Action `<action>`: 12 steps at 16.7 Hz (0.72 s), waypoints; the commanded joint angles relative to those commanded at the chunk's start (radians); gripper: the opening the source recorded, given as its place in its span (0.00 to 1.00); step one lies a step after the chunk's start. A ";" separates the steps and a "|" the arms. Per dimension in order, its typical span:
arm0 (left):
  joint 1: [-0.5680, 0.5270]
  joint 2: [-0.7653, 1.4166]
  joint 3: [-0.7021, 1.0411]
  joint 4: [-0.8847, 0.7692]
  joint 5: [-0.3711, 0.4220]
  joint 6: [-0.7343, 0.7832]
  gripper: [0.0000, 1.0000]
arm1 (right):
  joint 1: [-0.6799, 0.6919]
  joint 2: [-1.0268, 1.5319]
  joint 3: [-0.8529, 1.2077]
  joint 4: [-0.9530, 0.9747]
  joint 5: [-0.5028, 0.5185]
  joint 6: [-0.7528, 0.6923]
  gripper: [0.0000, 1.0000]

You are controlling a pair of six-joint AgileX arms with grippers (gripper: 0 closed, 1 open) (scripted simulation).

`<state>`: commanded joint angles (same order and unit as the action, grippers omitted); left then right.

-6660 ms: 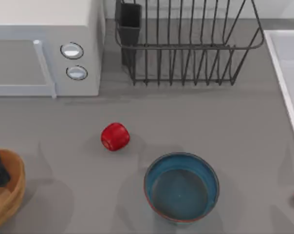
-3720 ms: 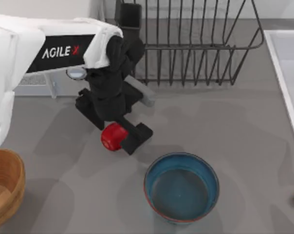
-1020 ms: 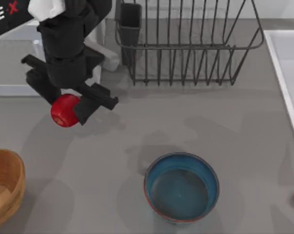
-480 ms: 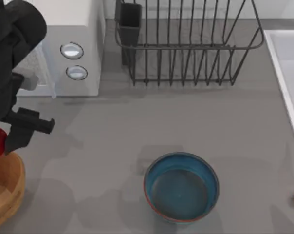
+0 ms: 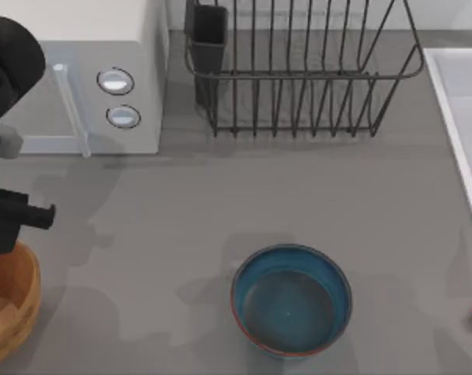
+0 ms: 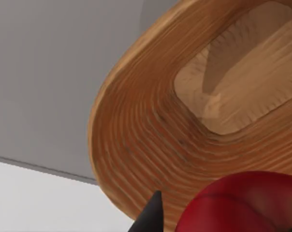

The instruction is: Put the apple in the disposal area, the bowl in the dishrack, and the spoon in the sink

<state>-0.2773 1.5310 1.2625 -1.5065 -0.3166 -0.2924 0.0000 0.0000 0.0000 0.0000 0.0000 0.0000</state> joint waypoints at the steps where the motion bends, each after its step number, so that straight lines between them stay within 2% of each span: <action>1: 0.002 -0.001 -0.003 0.003 0.000 0.002 0.00 | 0.000 0.000 0.000 0.000 0.000 0.000 1.00; 9: 0.070 -0.022 -0.261 0.262 -0.013 0.065 0.00 | 0.000 0.000 0.000 0.000 0.000 0.000 1.00; 12: 0.084 -0.024 -0.285 0.287 -0.016 0.079 0.00 | 0.000 0.000 0.000 0.000 0.000 0.000 1.00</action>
<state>-0.1932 1.5073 0.9773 -1.2196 -0.3330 -0.2135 0.0000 0.0000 0.0000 0.0000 0.0000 0.0000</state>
